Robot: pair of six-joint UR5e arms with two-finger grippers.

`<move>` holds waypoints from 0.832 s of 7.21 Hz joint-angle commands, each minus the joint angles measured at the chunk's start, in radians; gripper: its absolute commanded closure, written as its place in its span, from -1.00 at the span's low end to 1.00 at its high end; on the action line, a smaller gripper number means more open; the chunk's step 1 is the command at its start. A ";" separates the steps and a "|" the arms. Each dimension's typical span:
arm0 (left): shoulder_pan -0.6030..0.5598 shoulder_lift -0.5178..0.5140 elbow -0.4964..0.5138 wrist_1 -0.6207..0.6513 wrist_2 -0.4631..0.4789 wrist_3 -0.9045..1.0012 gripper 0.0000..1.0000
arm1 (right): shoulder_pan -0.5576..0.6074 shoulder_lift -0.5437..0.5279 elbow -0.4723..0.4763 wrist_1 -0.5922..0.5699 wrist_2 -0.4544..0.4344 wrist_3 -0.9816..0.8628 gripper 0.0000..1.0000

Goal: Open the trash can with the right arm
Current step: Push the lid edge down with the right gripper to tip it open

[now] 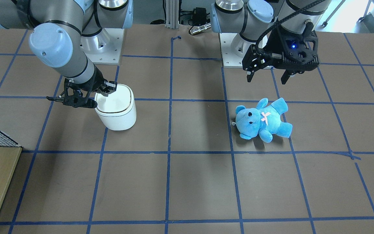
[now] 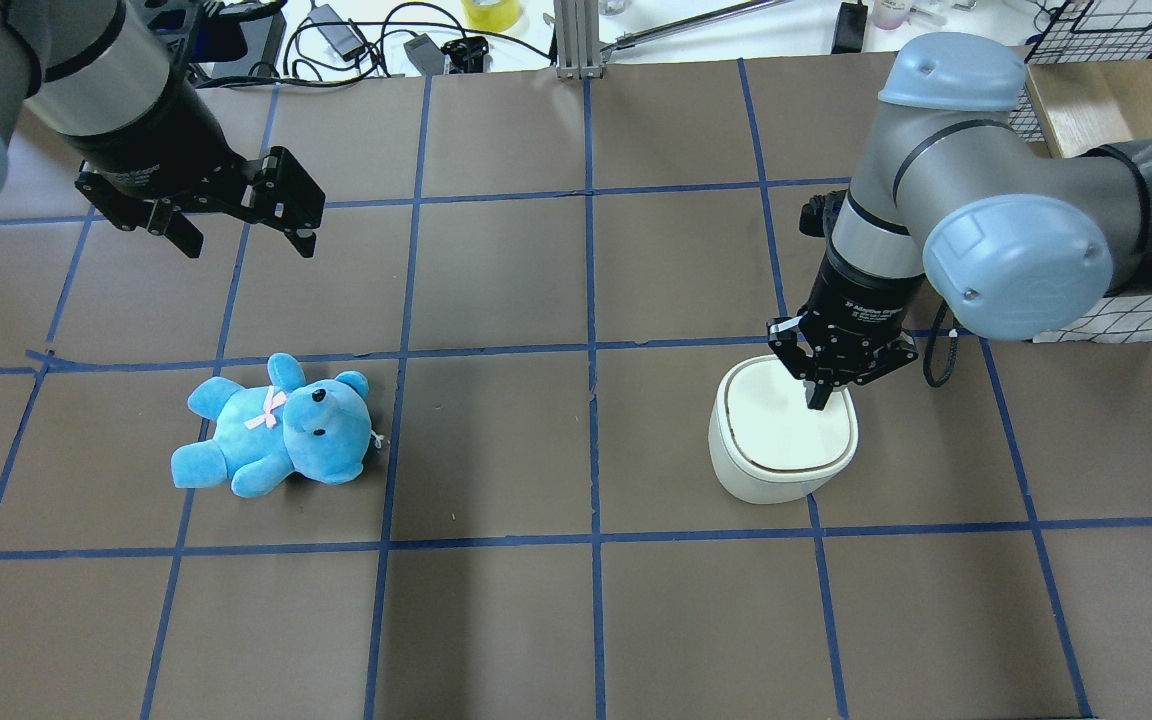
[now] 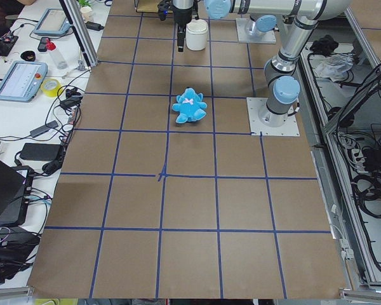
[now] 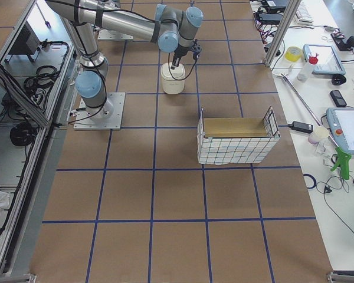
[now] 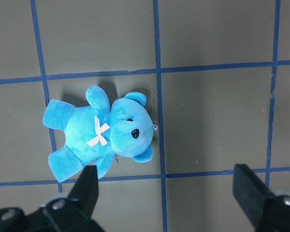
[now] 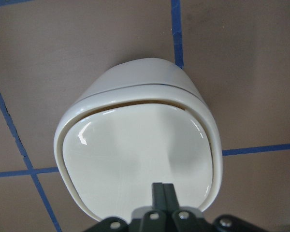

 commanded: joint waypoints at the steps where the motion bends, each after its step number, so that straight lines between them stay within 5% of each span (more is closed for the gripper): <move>1: 0.000 0.000 0.000 0.000 0.000 0.000 -1.00 | 0.000 0.016 0.022 -0.013 0.004 -0.007 1.00; 6: 0.000 0.000 0.000 0.000 0.000 0.000 -1.00 | 0.000 0.027 0.051 -0.022 0.002 -0.006 1.00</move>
